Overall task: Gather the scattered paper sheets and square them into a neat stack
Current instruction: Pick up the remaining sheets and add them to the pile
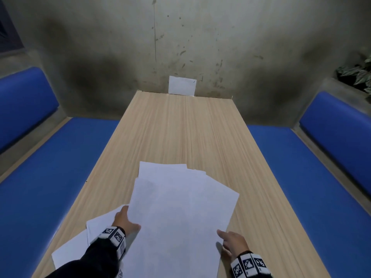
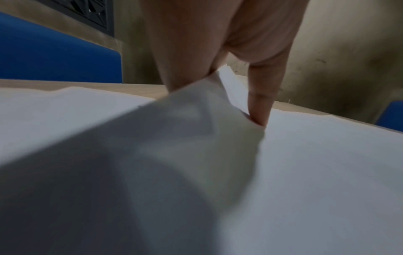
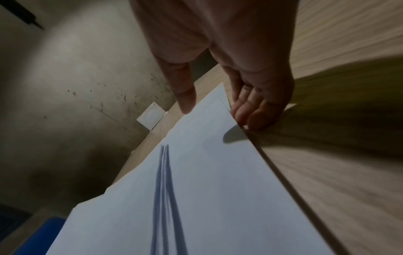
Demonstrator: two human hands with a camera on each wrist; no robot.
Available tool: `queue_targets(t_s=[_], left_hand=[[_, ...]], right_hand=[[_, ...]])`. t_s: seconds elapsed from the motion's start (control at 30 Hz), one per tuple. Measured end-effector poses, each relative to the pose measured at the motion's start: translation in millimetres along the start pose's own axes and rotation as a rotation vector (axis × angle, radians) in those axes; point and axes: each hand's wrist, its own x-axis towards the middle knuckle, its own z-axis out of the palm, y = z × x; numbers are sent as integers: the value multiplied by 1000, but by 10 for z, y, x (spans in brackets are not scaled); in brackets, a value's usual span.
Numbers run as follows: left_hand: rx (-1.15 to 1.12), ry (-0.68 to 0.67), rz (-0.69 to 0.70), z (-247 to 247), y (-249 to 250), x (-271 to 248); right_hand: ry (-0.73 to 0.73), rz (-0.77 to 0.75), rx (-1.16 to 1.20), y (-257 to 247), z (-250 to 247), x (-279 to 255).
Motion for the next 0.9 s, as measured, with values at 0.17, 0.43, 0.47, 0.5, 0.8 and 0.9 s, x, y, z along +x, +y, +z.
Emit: queue_targets(t_s=[0.17,0.43,0.47,0.5,0.8,0.9], left_hand=[[-54,-137,49,275,61,-115],[-242,-352,-20,447,159,-162],[-250,-356,-18,459,183,-166],[-255,-347,-5,478,202,-171],[-502,-191,326,166,587,-637],[-710,-206,457,-71,712,-846]], right_hand=[[-44,-50,-150,-65,166,-53],[-156,-162,-27,66,313,-130],[-173,-162,-34,61,291,-134],[-185,-155,-14,38,279,-230],[-298,-458,173,-267,-91,-637],[-451,-611,190,-539,-249,-969]])
